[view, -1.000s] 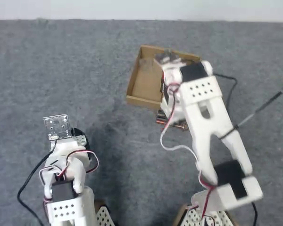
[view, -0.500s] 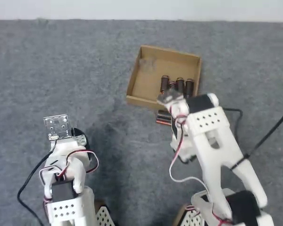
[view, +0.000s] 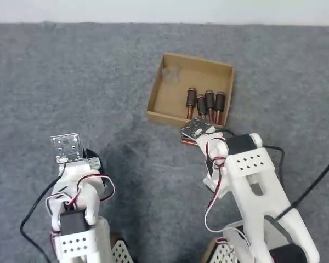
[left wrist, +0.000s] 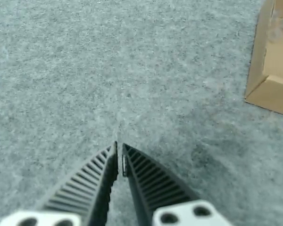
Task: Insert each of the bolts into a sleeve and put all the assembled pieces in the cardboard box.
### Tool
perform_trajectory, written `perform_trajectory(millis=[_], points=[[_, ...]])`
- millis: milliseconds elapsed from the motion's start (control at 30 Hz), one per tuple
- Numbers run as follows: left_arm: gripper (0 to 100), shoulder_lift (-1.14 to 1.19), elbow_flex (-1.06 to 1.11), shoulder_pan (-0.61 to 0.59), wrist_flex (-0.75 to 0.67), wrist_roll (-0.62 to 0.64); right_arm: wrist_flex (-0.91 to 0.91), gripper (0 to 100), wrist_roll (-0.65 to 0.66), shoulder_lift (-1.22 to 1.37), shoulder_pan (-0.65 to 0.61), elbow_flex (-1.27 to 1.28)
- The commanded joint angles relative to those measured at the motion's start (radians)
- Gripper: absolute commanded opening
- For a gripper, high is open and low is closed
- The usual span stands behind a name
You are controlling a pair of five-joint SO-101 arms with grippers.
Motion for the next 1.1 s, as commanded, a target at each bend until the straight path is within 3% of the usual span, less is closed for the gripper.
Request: perform_trajectory(millis=[0,333,533,667,767,1067], points=[[1,0.0,-0.013,-0.006,0.0,-0.014,-0.108,2.4,0.124,0.005,0.013,0.0],[1,0.0,-0.013,-0.006,-0.003,-0.014,-0.223,2.8,0.319,0.062,0.01,-0.032],[1,0.0,-0.013,-0.006,-0.005,-0.014,-0.216,3.4,0.324,0.177,0.008,-0.184],[1,0.0,-0.013,-0.006,-0.005,-0.014,-0.208,10.1,0.324,0.285,0.008,-0.269],[1,0.0,-0.013,-0.006,-0.005,-0.014,-0.209,8.4,0.325,0.346,0.007,-0.334],[1,0.0,-0.013,-0.006,0.002,-0.014,-0.099,11.4,0.324,0.414,-0.143,-0.508]])
